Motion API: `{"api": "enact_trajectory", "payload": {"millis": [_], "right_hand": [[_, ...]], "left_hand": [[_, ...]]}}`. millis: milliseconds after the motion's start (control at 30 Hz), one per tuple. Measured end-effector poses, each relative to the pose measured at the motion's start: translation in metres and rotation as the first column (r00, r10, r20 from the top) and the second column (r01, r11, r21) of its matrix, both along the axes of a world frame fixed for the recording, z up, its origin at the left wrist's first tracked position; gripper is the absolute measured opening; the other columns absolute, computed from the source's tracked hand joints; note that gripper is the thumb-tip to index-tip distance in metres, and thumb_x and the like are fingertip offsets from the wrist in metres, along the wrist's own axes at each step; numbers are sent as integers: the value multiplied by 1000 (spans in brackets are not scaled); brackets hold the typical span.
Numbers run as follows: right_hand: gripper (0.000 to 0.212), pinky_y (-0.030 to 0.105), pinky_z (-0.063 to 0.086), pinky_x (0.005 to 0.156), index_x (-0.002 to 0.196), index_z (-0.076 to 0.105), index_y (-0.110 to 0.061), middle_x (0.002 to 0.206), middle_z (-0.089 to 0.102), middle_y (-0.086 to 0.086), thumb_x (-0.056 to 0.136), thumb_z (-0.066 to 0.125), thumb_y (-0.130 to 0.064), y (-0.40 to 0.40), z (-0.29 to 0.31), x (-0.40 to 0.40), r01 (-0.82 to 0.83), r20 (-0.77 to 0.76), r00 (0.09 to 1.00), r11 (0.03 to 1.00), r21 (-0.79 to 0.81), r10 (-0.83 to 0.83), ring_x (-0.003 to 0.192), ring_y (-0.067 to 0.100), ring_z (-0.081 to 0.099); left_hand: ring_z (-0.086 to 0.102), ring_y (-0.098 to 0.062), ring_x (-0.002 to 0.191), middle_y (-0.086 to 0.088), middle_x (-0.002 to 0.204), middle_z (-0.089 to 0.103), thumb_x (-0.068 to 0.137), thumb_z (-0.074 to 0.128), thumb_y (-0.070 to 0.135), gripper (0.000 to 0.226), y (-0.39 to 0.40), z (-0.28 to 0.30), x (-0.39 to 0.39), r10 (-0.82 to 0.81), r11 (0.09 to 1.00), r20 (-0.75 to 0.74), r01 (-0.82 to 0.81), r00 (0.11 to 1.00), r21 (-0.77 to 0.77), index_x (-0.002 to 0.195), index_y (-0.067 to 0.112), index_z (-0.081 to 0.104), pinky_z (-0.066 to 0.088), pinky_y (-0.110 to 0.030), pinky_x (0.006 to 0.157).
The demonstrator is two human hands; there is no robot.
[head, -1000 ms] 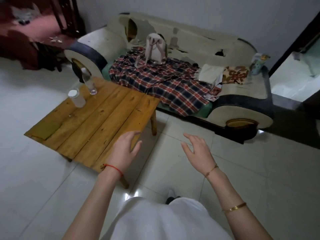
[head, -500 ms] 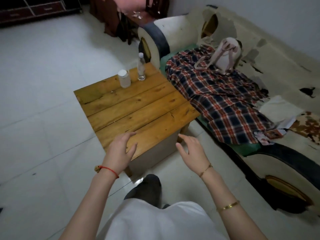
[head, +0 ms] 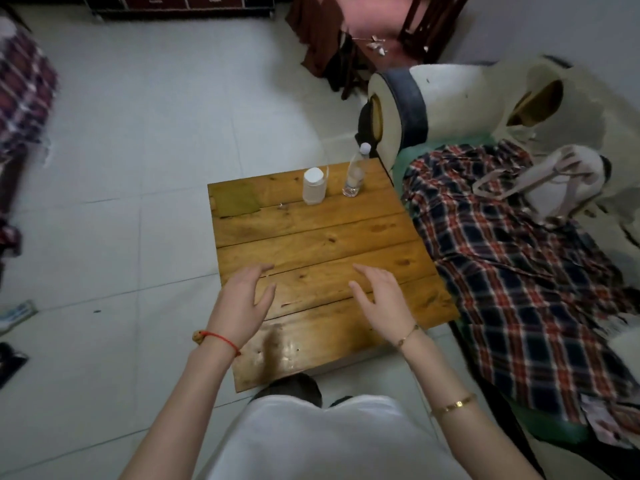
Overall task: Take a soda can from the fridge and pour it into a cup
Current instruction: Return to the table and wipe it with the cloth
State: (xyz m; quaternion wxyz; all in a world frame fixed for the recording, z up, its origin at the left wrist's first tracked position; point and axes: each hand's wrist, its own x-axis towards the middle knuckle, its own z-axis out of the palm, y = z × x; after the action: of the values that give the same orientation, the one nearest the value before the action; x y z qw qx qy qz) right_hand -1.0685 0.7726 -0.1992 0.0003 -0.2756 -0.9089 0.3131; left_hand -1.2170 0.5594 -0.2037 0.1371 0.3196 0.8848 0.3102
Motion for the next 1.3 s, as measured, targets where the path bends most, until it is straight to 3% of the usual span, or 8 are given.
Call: {"api": "enact_trajectory", "payload": {"millis": [233,433,633,767,900,1000,1100,1300], "right_hand": [[39,27,32,108,137,49,-19,137,53,0,100,45,-32,22,-11,-77,-61,25,998,994,-95,64,132,17,41],[38,27,34,107,134,52,-14,135,56,3,100,47,-29,38,-50,-119,-103,126,985,984,-147,122,130,19,45],[36,35,42,105,131,55,-11,130,59,4,99,48,-26,58,-105,-182,-120,215,963,972,-202,163,123,20,52],[33,29,44,93,127,57,-10,122,63,5,98,51,-25,75,-140,-252,-127,192,966,966,-226,172,114,20,57],[30,26,44,84,122,60,-8,114,67,9,97,52,-22,86,-175,-339,-122,132,978,957,-265,161,103,21,63],[27,30,46,84,117,62,-8,106,68,8,95,53,-22,92,-207,-395,-111,92,986,955,-276,141,96,21,62],[27,25,43,80,116,63,-8,93,62,1,95,53,-22,98,-241,-438,-87,117,985,951,-296,126,88,16,55],[35,25,38,76,122,55,-7,96,61,3,95,57,-29,95,-300,-493,5,210,975,930,-368,78,85,13,51]], "left_hand": [[58,-24,117,-5,125,63,95,57,21,33,11,-12,-49,142,990,33,-141,989,-13,128,14,59,47,-38,100],[56,-21,120,-4,129,61,97,55,21,34,17,-45,-74,283,959,110,-279,953,-55,130,15,58,42,-31,104],[58,-20,115,-4,127,62,95,56,18,34,47,-95,-129,414,910,207,-402,887,-96,129,14,59,40,-22,94],[61,-18,107,-4,124,64,94,57,17,34,68,-132,-191,480,877,216,-474,850,-83,127,13,59,44,-25,92],[63,-20,97,-5,118,66,91,58,15,32,87,-173,-257,589,803,238,-594,773,-58,123,10,61,52,-36,92],[60,-15,90,-1,110,65,92,59,17,31,98,-205,-298,652,744,285,-664,702,-67,123,11,62,48,-26,90],[58,-13,87,2,105,63,92,60,17,30,105,-238,-327,716,671,336,-737,612,-88,122,12,62,43,-20,86],[61,-15,95,-2,116,65,91,63,22,34,109,-293,-371,782,589,353,-794,515,-147,124,13,60,42,-23,90]]}}
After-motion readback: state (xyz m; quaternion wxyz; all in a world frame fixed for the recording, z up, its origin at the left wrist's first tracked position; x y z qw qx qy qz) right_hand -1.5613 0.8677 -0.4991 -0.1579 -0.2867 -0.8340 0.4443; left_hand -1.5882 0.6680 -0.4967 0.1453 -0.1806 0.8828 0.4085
